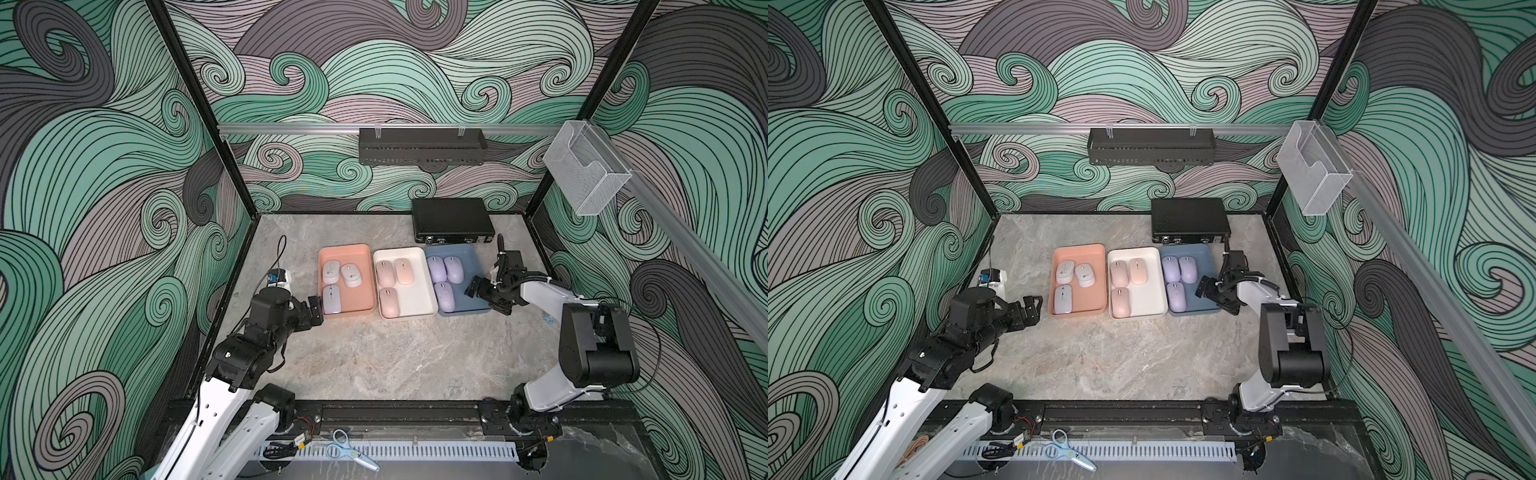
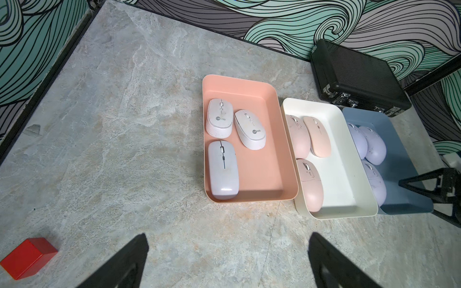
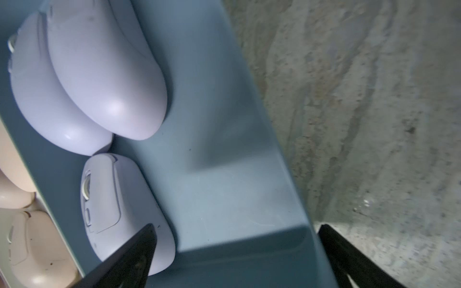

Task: Place the mice by color into the storage box
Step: Move the storage box to the center of the board.

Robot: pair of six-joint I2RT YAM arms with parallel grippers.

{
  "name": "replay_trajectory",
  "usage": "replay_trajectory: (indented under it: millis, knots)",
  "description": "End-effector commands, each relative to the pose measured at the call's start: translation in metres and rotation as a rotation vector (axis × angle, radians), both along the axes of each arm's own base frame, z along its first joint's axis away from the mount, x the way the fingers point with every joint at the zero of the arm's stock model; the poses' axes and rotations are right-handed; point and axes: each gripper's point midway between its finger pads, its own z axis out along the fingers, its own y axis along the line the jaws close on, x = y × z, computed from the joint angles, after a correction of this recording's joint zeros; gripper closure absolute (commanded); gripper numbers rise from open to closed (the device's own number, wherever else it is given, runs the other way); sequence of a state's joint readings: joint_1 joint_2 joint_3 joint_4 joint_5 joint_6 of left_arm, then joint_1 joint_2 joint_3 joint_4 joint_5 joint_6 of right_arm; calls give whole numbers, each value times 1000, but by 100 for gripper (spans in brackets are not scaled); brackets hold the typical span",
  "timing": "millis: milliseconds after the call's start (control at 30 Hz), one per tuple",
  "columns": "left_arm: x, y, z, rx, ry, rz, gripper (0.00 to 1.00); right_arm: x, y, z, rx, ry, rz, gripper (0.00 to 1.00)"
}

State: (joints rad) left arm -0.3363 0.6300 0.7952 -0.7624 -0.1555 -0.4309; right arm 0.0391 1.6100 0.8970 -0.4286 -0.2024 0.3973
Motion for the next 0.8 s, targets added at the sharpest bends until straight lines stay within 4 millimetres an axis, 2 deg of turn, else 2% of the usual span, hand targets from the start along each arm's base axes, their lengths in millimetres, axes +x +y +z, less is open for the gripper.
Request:
replay_trajectory:
  millis: [0, 233, 467, 767]
  knots:
    - [1, -2, 2, -10, -1, -4, 2, 9, 14, 12, 5, -41, 52, 0]
    - [-2, -1, 6, -3, -16, -11, 2, 7, 29, 24, 25, -68, 86, 0]
    - [-1, -3, 12, -8, -27, -23, 1, 1, 53, 32, 51, -75, 135, 1]
    - [2, -2, 19, -5, -31, -11, 2, -8, 43, 33, -16, -64, 140, 0]
